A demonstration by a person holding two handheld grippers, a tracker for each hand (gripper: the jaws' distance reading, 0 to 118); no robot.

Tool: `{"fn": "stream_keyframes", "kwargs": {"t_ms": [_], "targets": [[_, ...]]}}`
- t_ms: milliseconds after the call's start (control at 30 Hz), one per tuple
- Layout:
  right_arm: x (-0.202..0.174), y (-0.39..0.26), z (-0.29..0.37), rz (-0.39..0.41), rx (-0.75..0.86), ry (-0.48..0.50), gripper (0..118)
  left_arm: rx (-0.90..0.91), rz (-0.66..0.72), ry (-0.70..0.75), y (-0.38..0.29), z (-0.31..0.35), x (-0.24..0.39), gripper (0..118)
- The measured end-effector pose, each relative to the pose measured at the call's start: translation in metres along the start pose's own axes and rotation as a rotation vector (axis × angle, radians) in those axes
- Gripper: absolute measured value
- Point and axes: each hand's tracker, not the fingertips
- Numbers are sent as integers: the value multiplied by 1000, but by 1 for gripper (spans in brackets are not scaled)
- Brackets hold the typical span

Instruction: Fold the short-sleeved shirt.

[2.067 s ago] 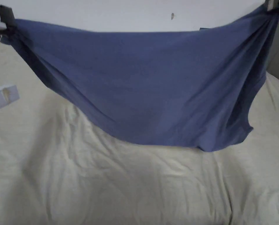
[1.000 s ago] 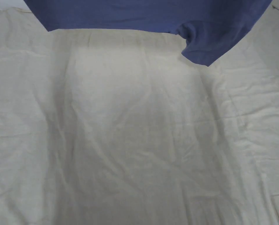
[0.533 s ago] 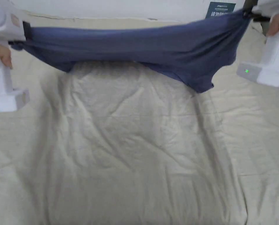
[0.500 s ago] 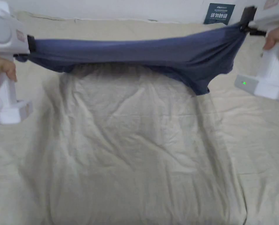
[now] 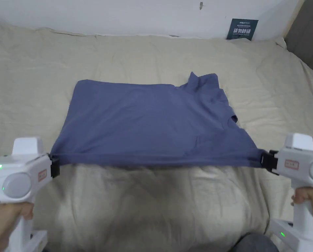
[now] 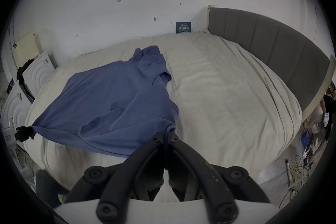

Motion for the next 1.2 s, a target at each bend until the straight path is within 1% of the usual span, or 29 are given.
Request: {"fn": "stream_keyframes", "kwargs": {"t_ms": [100,167,300,333,367,400,433,467,500,533,567,633,733,833,933,967,1000,1033,1067,1100,1133,1167,1200], "targets": [[5,-37,17,-5,-13,6,6,-13,-53,19,-21,15,-1,7],[8,-59,26,-1,-25,7,6,-32,-56,29,-32,20,-2,7],[10,-86,29,-24,-56,11,6,-73,-8,22,-48,18,-5,7],[10,-88,29,-42,-48,12,6,-82,15,22,-51,17,-6,9],[11,-89,29,-62,-44,21,8,-94,45,35,-53,16,-7,14],[12,-88,30,-73,-47,26,22,-107,66,45,-52,17,-9,33],[19,-86,29,-63,-50,29,48,-106,88,54,-50,19,-13,61],[20,-80,33,-43,-41,32,80,-75,117,61,-48,22,-19,87],[21,-75,38,-29,-13,39,108,-39,134,68,-43,27,-22,110],[20,-68,46,-19,32,27,118,10,137,79,-35,34,-24,117],[16,-61,55,-1,61,39,118,62,114,95,-26,42,-24,118],[10,-43,68,34,127,51,118,159,64,140,-7,53,-19,118],[-5,-18,86,93,290,46,118,302,27,128,22,71,-2,118],[-27,-5,102,98,438,52,118,439,-4,130,39,84,21,118],[-45,1,110,88,521,57,118,514,-45,149,45,84,39,118],[-50,0,111,80,532,60,118,526,-54,147,46,84,45,113],[-54,0,111,76,540,70,118,544,-58,143,44,80,45,100],[-58,1,112,72,548,87,112,560,-57,131,43,80,49,86],[-61,0,113,67,558,90,102,561,-56,123,43,80,52,73],[-63,0,113,67,561,89,82,562,-56,119,44,79,54,55],[-65,0,114,66,570,86,66,560,-58,111,43,76,55,43],[-68,-1,114,66,578,84,53,553,-64,101,44,75,56,31],[-69,-2,113,69,577,81,46,547,-67,89,44,75,57,31]]}}
